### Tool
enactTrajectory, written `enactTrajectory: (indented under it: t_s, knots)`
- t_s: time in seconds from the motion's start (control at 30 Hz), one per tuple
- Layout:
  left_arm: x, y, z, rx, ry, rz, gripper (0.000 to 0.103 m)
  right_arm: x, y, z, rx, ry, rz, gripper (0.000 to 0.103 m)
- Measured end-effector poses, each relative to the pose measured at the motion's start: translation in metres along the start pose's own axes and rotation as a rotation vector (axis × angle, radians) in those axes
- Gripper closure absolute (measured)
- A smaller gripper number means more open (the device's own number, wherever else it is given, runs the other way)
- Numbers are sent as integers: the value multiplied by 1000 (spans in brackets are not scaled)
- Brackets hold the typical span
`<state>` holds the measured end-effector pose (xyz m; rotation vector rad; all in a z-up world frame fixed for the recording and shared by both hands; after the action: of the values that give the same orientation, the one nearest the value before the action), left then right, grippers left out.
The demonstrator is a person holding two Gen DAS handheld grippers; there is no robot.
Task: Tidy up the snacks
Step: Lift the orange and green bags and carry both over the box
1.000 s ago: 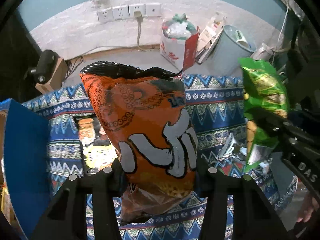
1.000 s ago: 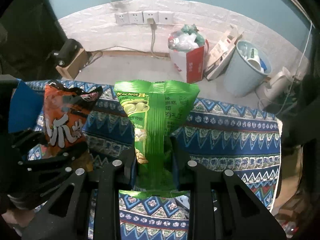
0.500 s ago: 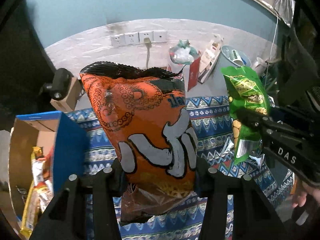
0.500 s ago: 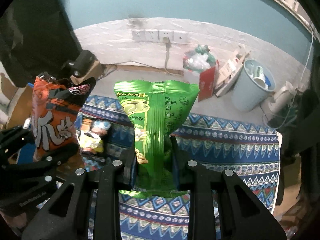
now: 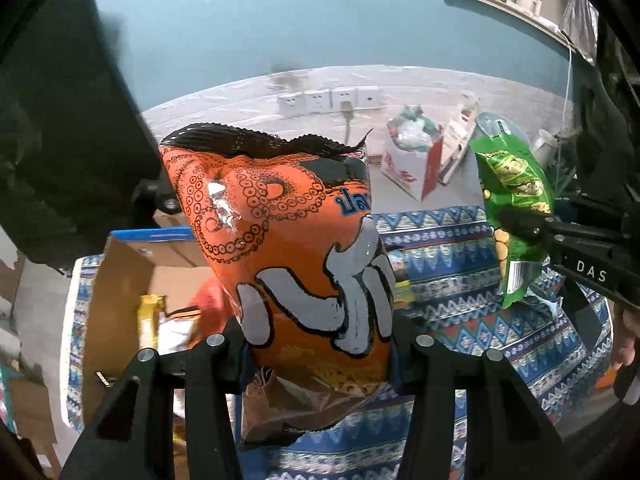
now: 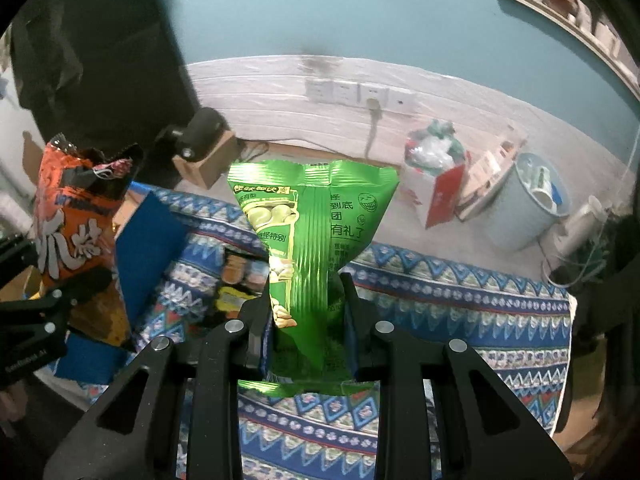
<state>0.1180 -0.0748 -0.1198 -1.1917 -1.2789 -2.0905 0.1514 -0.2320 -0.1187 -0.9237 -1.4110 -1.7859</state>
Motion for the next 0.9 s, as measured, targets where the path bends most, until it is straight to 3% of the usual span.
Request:
enactTrajectory:
  t_s: [0.43, 0.9]
  knots:
    - [19, -38, 66, 54, 88, -31, 52, -2, 6, 88, 100, 82, -6, 78]
    - [14, -90, 143, 239, 76, 14, 52, -25, -6, 196, 216, 180, 55, 78]
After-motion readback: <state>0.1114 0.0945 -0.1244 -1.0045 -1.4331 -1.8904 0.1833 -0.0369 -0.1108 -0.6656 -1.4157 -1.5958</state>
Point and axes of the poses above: each gripper's, at about its wrist camera, not at the fingertips, and x roughly against the way its jaws point, z to its left, y to its top, the point moved 9 cm from there along -x, roughly the way its jaws point, and after that the axes turned 14 degrees about -x, right-handed, at the moved point
